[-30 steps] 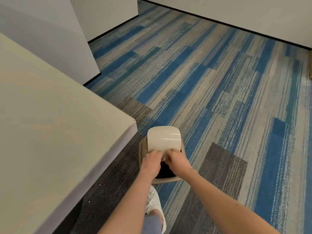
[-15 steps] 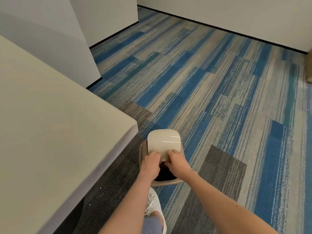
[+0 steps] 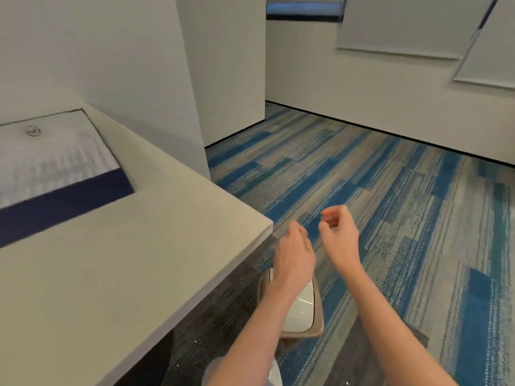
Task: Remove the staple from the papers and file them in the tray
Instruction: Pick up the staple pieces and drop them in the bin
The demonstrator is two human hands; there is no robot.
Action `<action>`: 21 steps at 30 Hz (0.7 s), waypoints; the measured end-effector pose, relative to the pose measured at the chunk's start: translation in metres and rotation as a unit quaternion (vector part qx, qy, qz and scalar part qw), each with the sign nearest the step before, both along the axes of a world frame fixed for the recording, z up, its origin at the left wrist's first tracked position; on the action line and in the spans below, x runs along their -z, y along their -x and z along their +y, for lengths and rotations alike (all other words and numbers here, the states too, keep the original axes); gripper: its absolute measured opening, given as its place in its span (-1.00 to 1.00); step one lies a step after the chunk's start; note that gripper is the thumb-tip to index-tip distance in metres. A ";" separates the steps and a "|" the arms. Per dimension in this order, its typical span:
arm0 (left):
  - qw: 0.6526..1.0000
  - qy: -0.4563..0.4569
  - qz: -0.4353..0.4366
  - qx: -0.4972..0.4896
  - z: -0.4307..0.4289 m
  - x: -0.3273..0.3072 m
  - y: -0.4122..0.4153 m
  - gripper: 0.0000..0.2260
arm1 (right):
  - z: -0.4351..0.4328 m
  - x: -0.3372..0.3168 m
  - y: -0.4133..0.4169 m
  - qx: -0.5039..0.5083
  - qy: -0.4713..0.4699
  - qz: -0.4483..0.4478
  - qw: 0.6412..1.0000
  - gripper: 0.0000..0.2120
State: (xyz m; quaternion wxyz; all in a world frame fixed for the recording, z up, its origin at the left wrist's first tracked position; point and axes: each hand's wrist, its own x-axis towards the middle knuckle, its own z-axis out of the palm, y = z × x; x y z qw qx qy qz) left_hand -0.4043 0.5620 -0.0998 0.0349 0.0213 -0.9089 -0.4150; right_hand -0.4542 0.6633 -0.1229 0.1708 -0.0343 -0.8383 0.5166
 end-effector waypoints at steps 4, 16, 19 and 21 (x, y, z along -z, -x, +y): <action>0.991 -0.049 0.123 -0.021 -0.033 -0.086 -0.059 -0.88 | -0.042 -0.102 -0.041 -0.077 0.044 0.108 0.990 -0.81; 0.876 0.171 0.217 -0.395 -0.330 -0.140 -0.235 -0.81 | -0.329 -0.175 -0.197 -0.478 0.056 0.067 0.874 -0.87; 0.849 0.215 0.146 -0.459 -0.403 -0.118 -0.288 -0.81 | -0.385 -0.149 -0.234 -0.555 -0.003 0.054 0.830 -0.84; 0.826 0.217 0.110 -0.508 -0.440 -0.105 -0.326 -0.73 | -0.415 -0.131 -0.256 -0.605 -0.058 0.049 0.792 -0.78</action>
